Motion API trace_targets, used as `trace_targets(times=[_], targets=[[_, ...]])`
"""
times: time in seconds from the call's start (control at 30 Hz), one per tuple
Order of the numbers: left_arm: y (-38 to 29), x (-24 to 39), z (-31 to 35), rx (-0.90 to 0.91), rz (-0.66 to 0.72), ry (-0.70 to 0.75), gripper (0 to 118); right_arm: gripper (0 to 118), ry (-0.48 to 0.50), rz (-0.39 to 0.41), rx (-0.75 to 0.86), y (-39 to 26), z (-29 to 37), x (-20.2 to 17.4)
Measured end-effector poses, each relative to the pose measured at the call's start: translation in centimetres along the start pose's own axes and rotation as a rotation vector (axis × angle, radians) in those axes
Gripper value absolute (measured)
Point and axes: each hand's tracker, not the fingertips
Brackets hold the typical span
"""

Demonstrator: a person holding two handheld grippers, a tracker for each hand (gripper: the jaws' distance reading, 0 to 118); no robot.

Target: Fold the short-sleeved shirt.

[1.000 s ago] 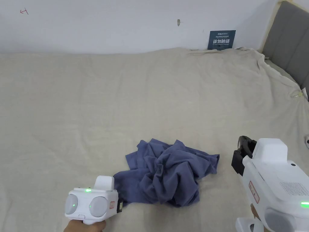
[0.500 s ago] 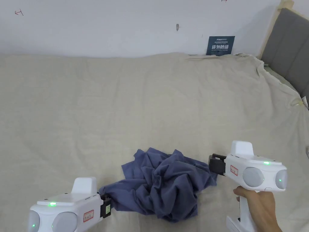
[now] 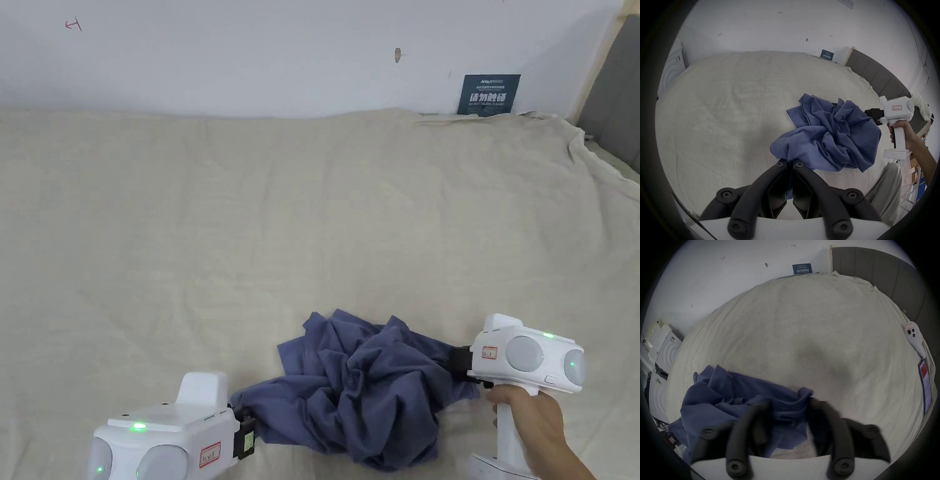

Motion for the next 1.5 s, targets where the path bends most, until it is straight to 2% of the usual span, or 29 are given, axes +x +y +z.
trace_targets(times=[0.03, 0.1, 0.37, 0.63, 0.83, 1.03, 1.5], targets=[[0.0, 0.0, 0.0, 0.001, 0.0, -0.001, 2, 11, 0.01, 0.006, 0.005, -0.1, 0.2, 0.0], [0.1, 0.0, 0.2, 0.003, -0.001, -0.004, 2, 7, 0.031, 0.004, 0.033, -0.3, 1.0, -0.1], [1.2, -0.8, 1.8, 0.048, 0.049, -0.037, 2, 6, 0.096, 0.08, 0.191, 0.2, 8.2, -0.4], [5.5, -3.4, 5.2, 0.162, 0.09, -0.013, 2, 6, 0.161, 0.11, 0.404, 2.7, 18.4, -0.6], [11.2, -6.5, 8.6, 0.271, 0.081, 0.075, 2, 6, 0.131, 0.134, 0.512, 6.3, 23.2, -0.3], [17.3, -8.4, 11.9, 0.365, 0.095, 0.139, 2, 6, 0.108, 0.122, 0.587, 10.7, 25.7, 0.0], [32.2, -10.2, 15.9, 0.544, 0.049, 0.282, 2, 6, 0.045, 0.115, 0.735, 22.2, 27.5, -3.2]])
